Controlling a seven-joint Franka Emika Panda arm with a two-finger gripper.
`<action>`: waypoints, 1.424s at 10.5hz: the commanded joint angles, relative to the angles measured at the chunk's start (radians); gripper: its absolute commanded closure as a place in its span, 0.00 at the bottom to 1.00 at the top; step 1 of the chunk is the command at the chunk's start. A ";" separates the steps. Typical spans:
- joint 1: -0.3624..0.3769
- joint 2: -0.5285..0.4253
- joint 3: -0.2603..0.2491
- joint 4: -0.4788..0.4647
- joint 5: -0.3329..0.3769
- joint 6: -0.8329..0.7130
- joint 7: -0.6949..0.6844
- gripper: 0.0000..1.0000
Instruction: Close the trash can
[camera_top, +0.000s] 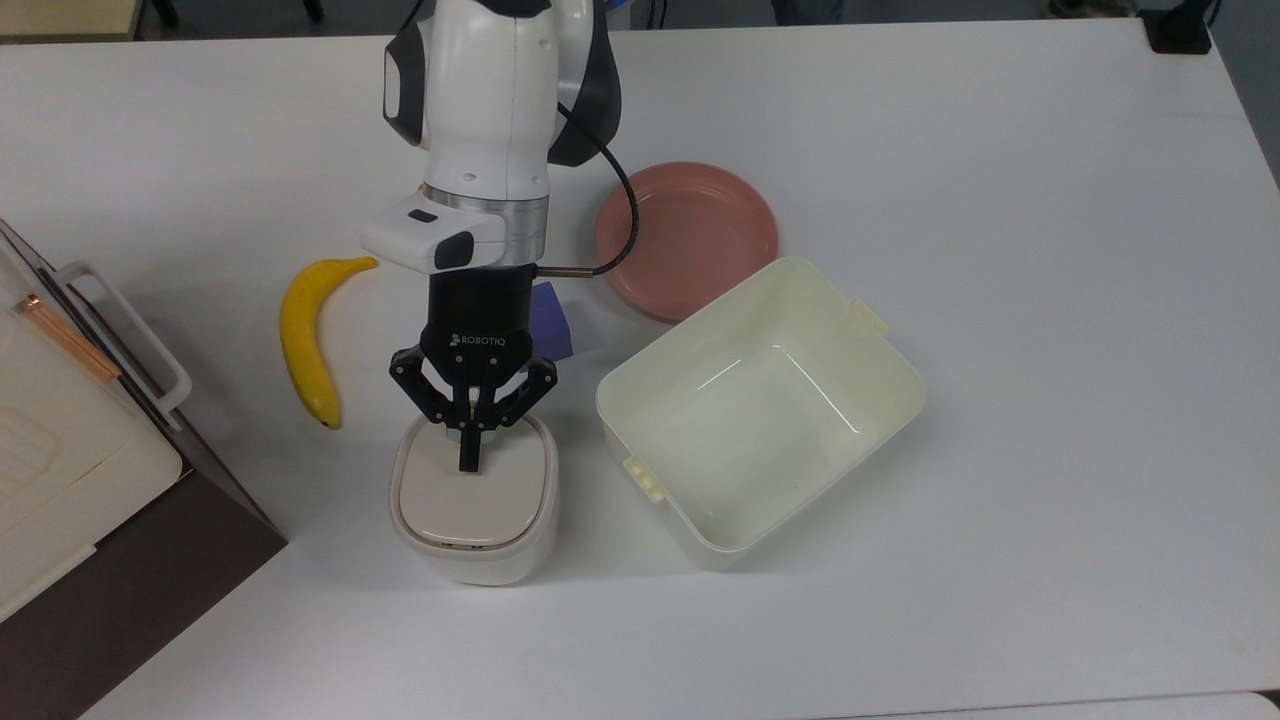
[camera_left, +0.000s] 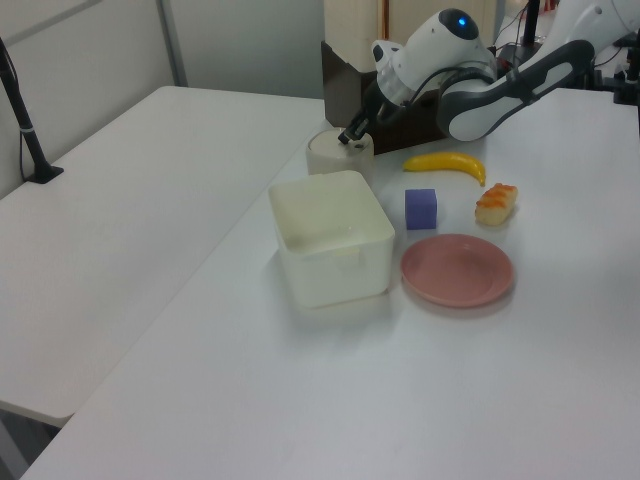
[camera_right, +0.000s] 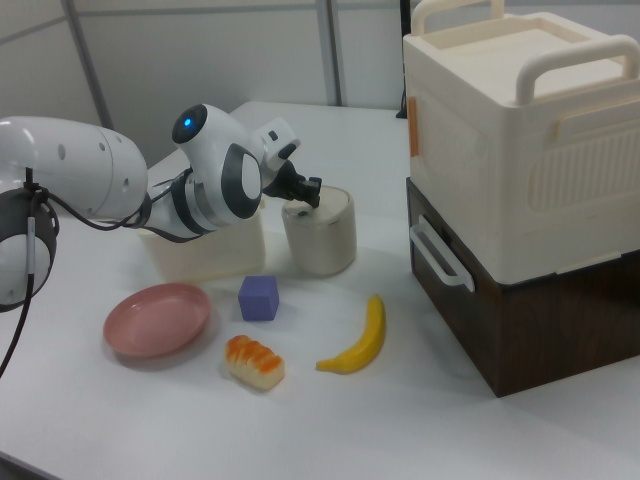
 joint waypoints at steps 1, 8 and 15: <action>0.004 -0.008 -0.010 -0.074 -0.035 0.014 0.036 1.00; -0.064 -0.137 0.009 -0.048 0.100 -0.012 0.149 1.00; -0.071 -0.459 0.030 0.055 0.600 -0.910 -0.269 1.00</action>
